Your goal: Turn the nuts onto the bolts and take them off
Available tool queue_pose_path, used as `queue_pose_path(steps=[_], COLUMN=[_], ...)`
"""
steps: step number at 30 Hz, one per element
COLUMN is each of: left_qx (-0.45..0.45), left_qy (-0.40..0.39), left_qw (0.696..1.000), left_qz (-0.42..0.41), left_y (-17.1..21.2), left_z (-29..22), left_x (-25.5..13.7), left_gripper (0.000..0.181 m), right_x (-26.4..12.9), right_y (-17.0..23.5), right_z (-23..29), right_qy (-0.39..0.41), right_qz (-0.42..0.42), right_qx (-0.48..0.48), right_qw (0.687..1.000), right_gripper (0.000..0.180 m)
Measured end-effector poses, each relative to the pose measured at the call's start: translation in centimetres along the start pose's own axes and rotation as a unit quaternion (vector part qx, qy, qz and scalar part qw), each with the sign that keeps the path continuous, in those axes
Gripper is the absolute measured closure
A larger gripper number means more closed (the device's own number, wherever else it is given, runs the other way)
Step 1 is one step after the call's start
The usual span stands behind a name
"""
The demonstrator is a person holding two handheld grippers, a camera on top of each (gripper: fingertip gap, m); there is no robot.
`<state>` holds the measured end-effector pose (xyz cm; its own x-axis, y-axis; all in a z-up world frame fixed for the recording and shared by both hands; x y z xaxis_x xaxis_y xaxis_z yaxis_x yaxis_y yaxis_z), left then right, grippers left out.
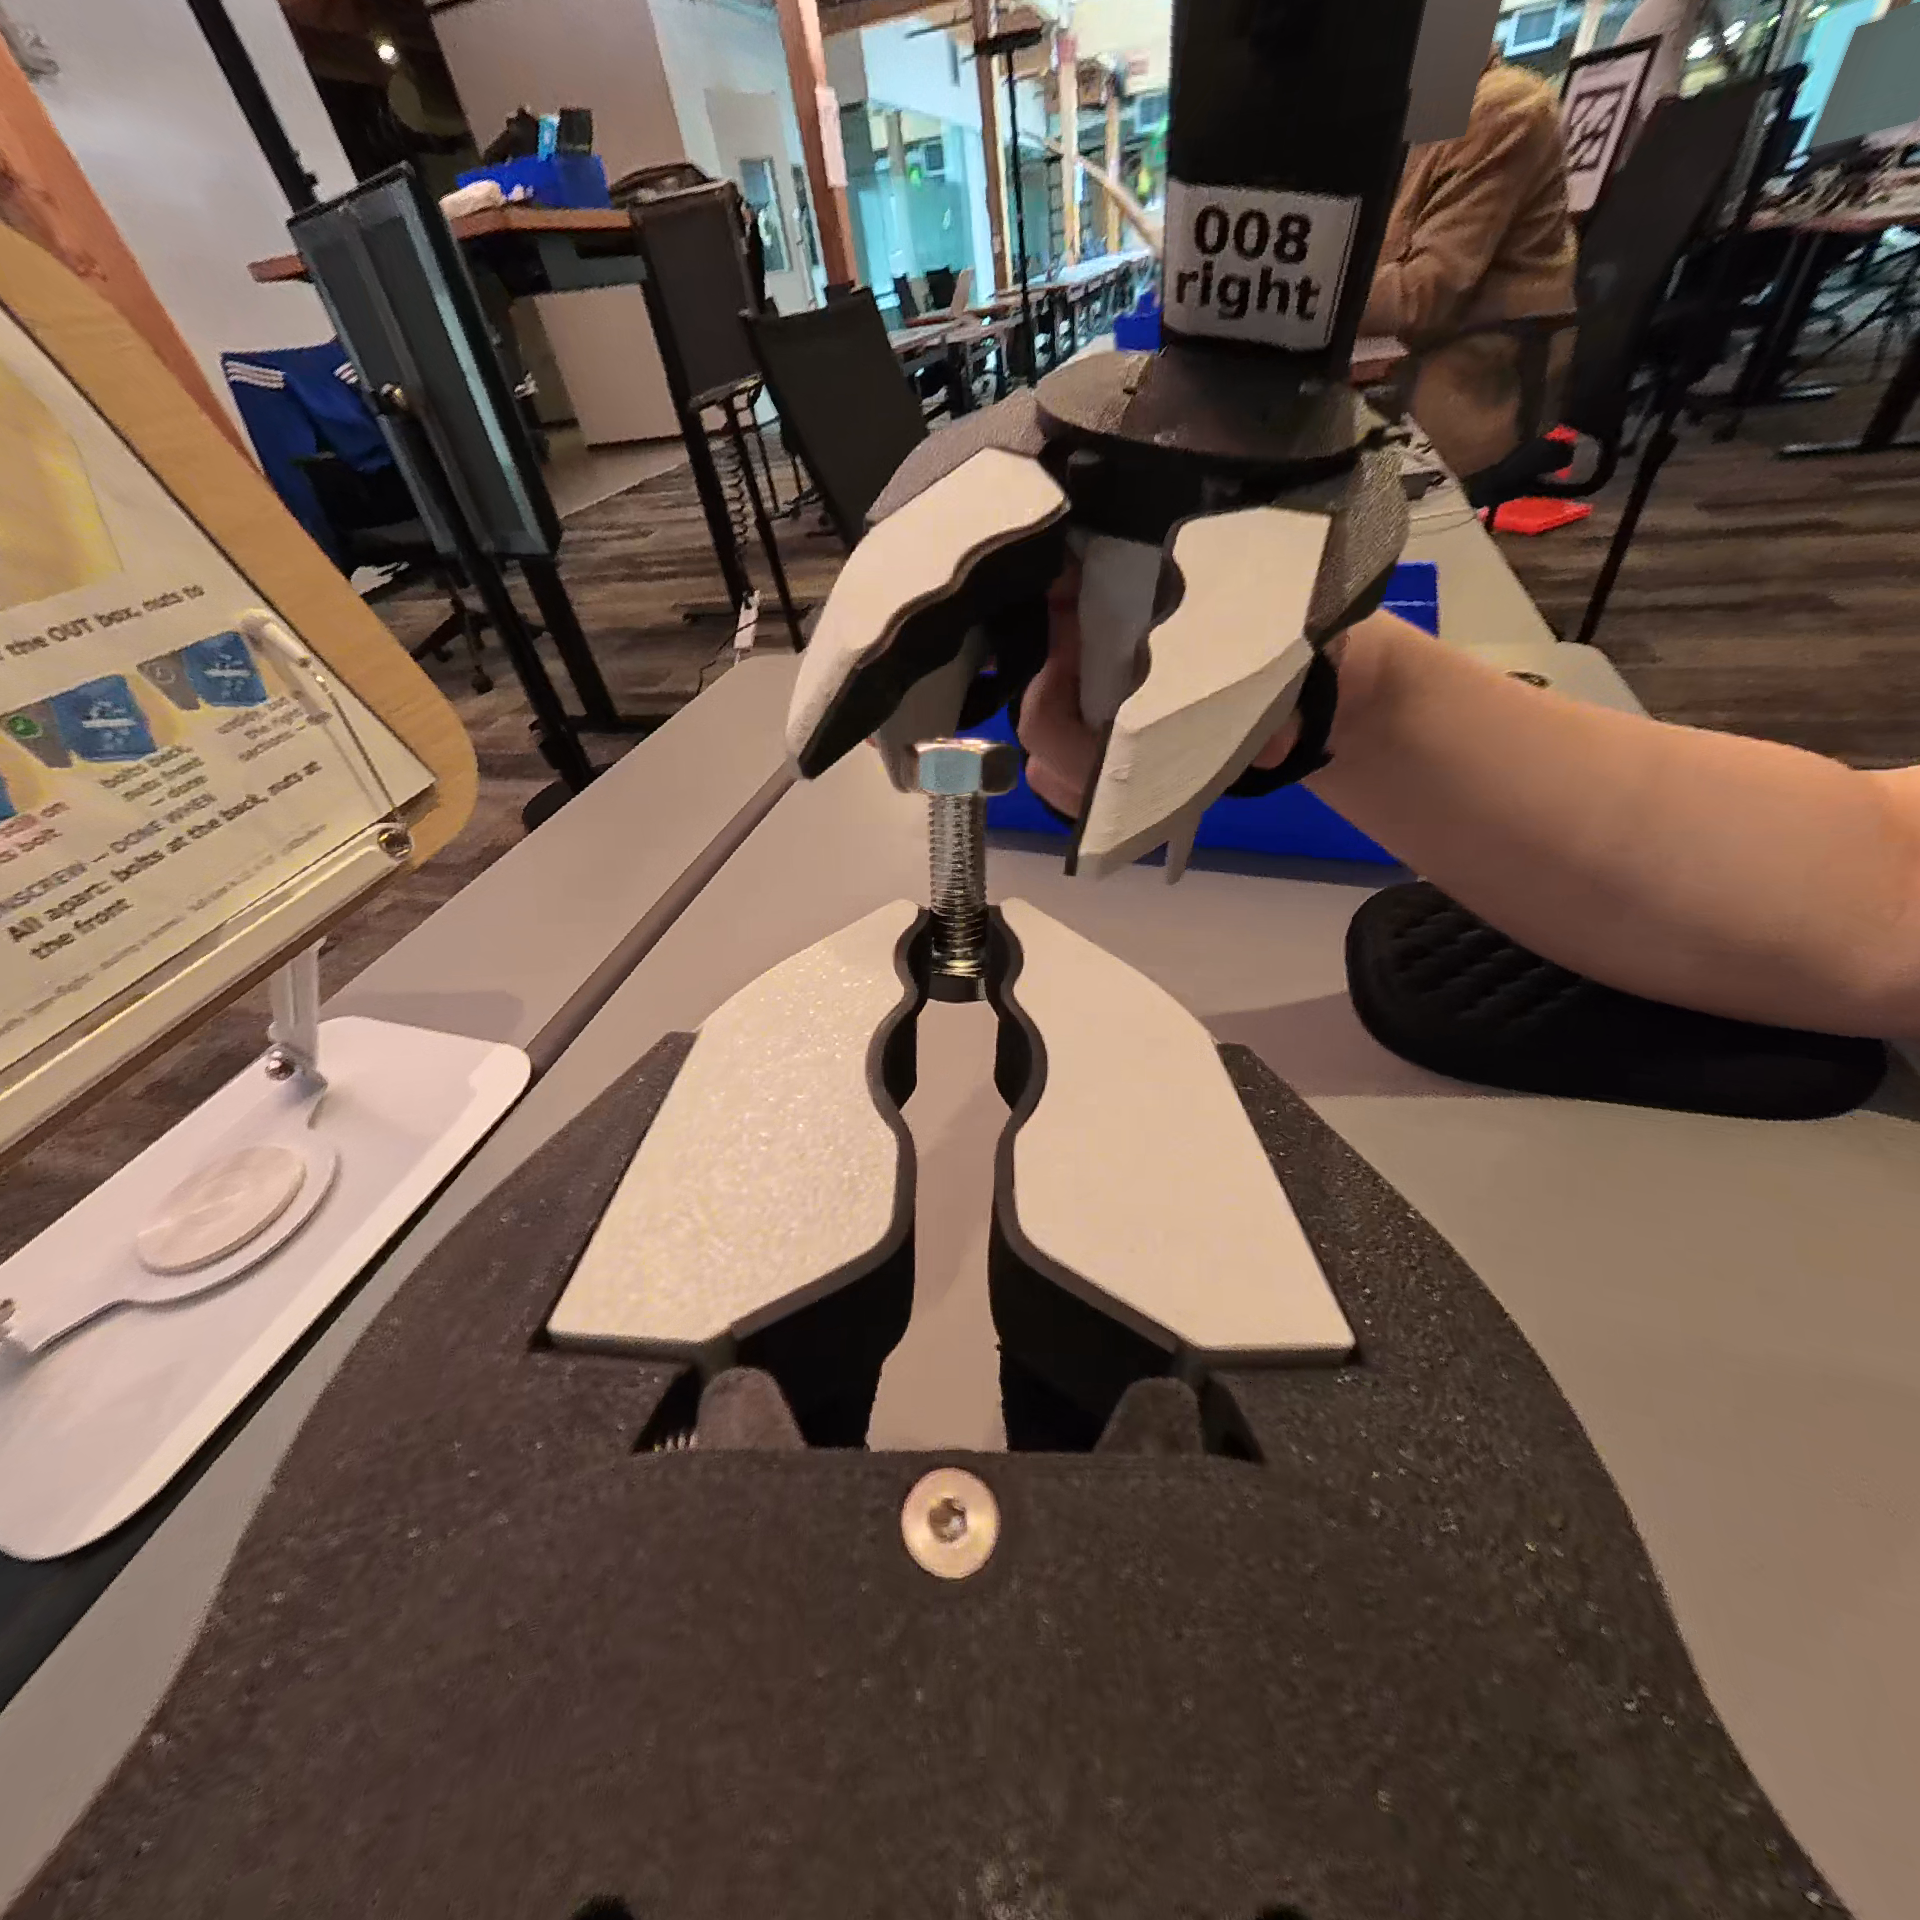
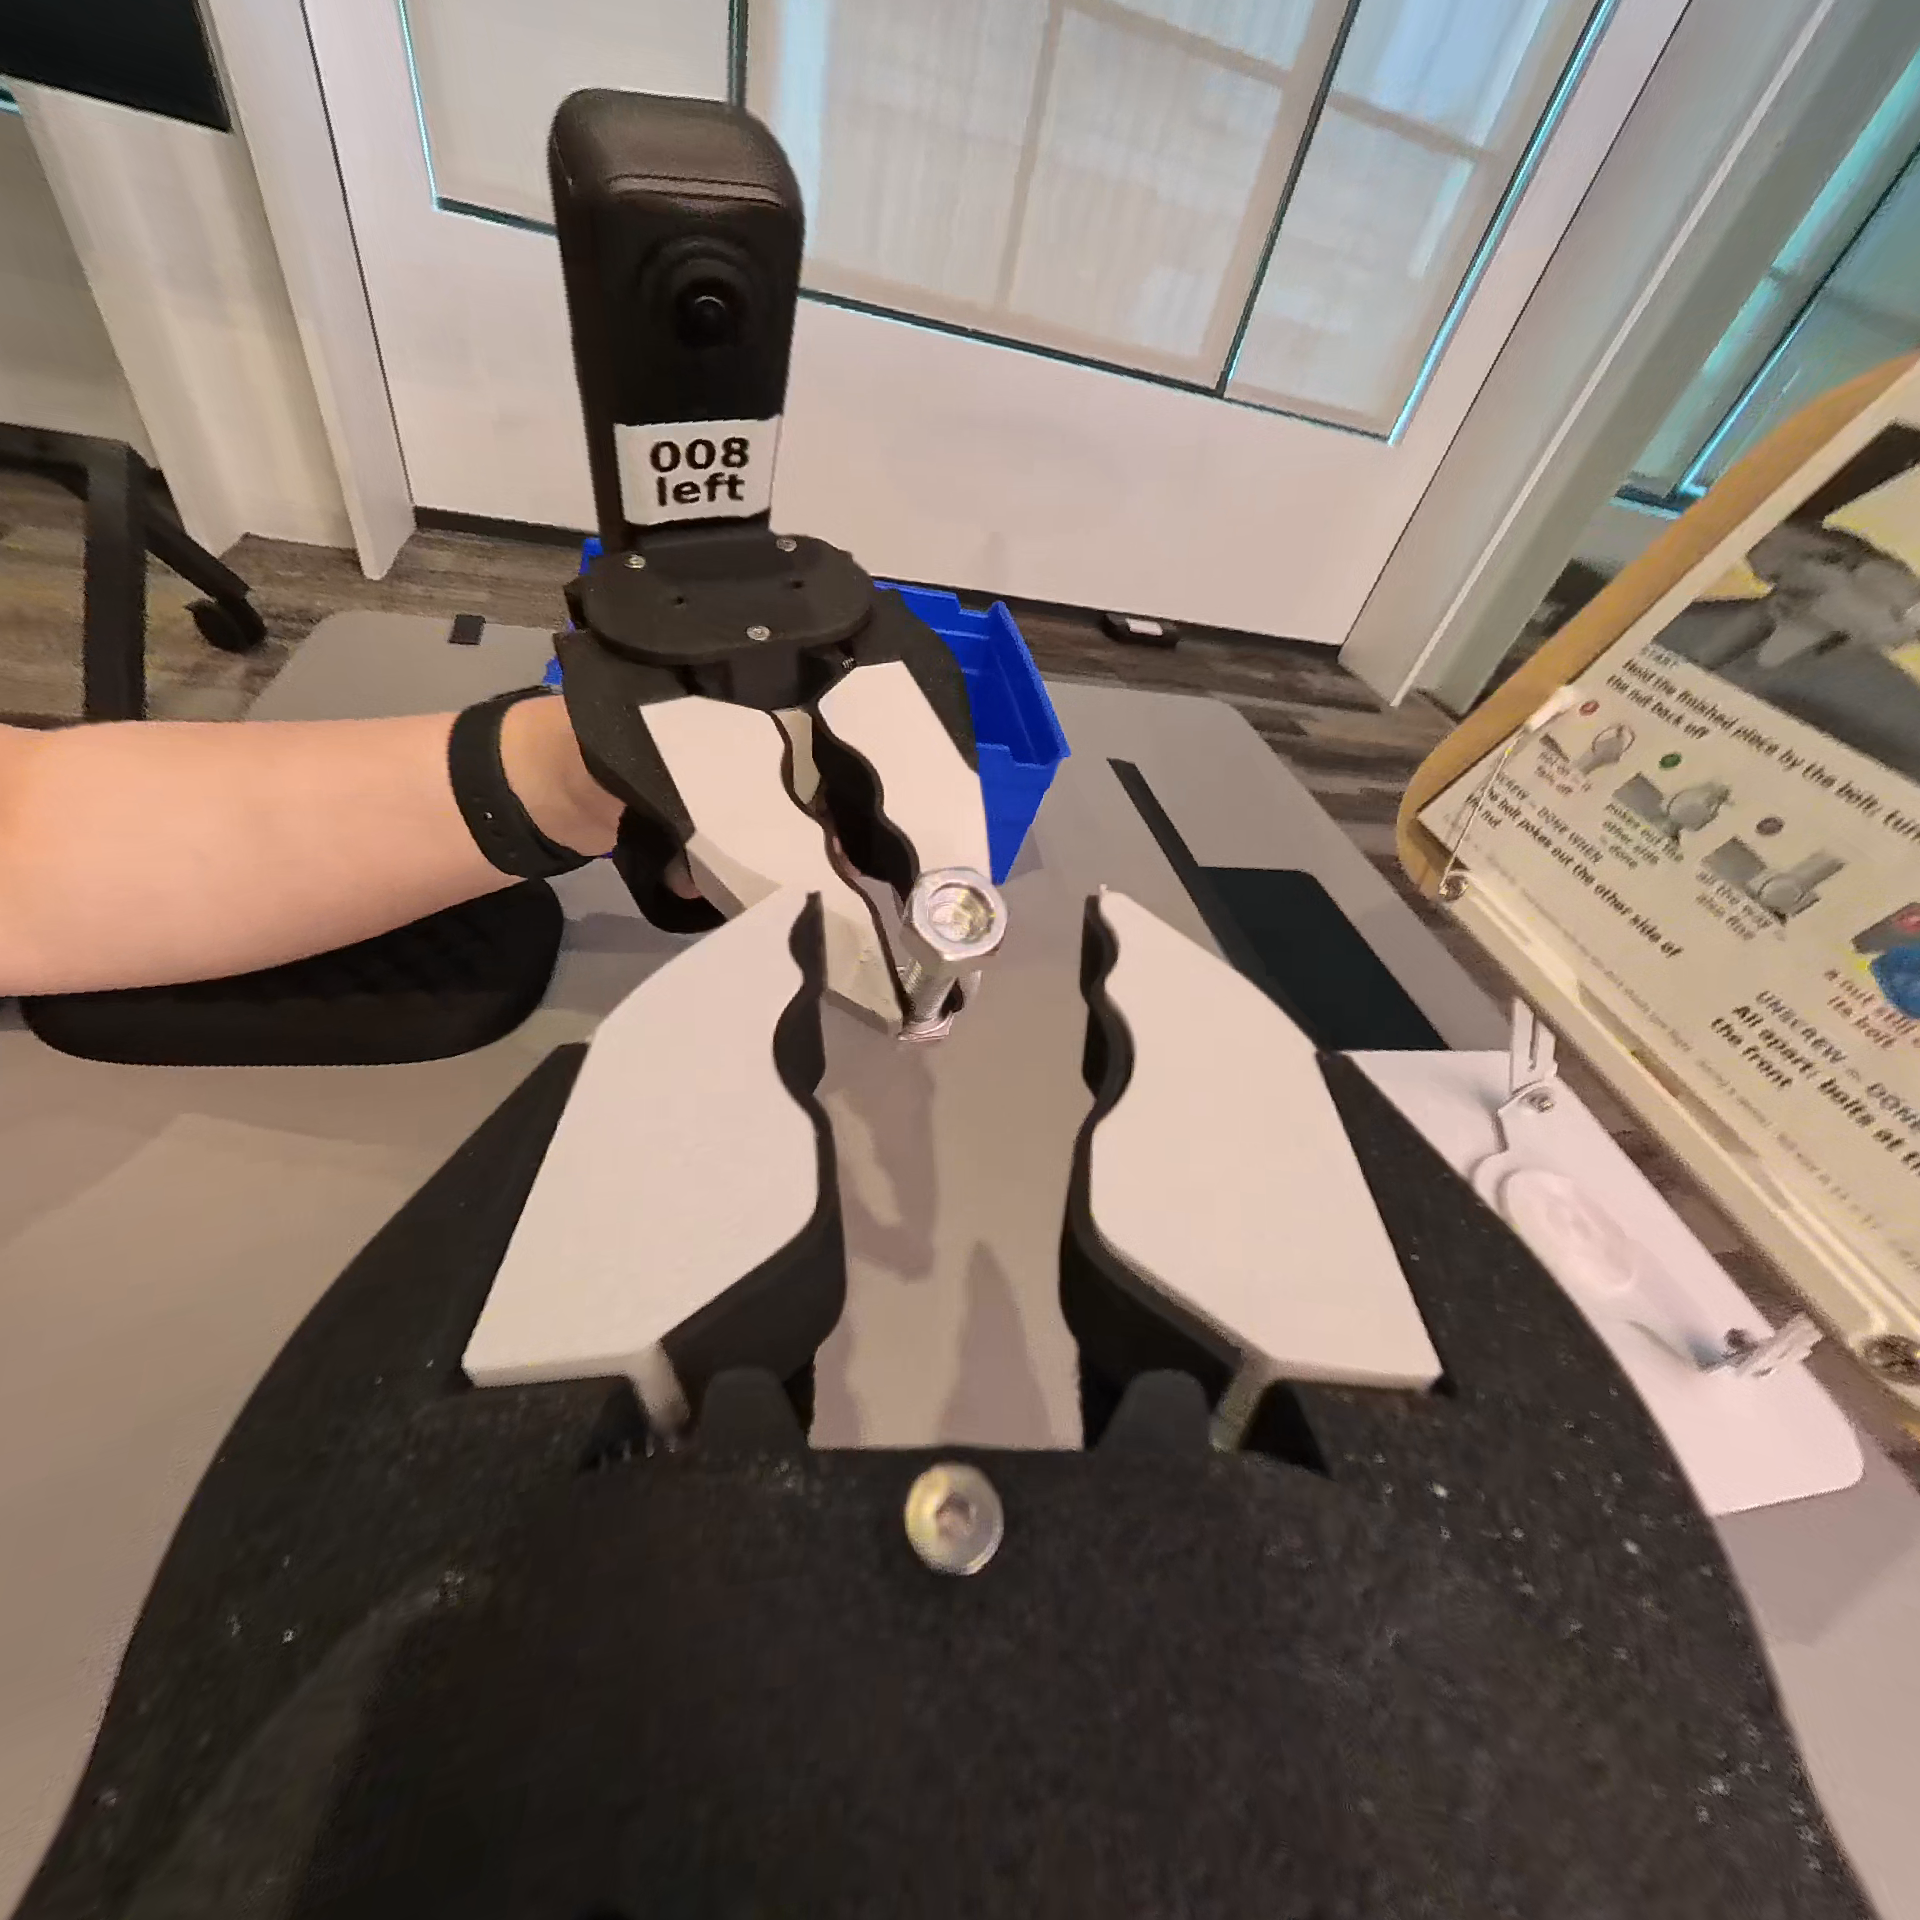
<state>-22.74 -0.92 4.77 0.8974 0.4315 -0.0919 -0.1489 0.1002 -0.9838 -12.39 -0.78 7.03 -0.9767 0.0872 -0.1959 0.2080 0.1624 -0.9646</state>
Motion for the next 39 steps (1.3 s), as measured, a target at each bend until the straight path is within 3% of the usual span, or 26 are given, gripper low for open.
queue_pose_path(steps=[6,15,24,30,39], left_qx=[-0.013,-0.036,-0.045,-0.045,-0.003], left_qy=[0.049,0.167,0.204,0.181,-0.006], left_qw=[0.998,0.984,0.977,0.982,1.000], left_qz=[-0.023,-0.042,-0.042,-0.040,0.008], left_y=[-0.6,-1.3,-1.3,-1.2,-1.0], left_z=[-0.8,-3.1,-4.0,-3.5,-0.6], left_x=[-0.5,-1.1,-1.0,-0.9,0.0], left_gripper=[0.171,0.171,0.171,0.171,0.171], right_x=[-0.3,-1.4,-1.5,-1.5,-0.8], right_y=[-0.9,-1.1,-1.2,-1.2,-0.8], right_z=[0.9,2.9,3.9,3.6,0.3], right_qy=[-0.020,-0.141,-0.193,-0.190,-0.052], right_qz=[-0.045,-0.101,-0.102,-0.101,-0.066], right_qx=[-0.046,-0.056,-0.051,-0.038,0.043], right_qw=[0.998,0.983,0.974,0.976,0.996], right_gripper=[0.142,0.145,0.154,0.161,0.161])
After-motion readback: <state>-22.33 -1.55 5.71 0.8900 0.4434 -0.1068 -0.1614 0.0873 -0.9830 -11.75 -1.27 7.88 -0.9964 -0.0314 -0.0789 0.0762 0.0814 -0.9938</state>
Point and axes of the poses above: each gripper's, where its closed fingertips meet, x out along the fingers, y out of its underside, z = x × y across the jaws, the point moved 6 cm from there along -x, back along the fingers, and after that the axes turned 12 degrees about -y, right-handed, at the moved point
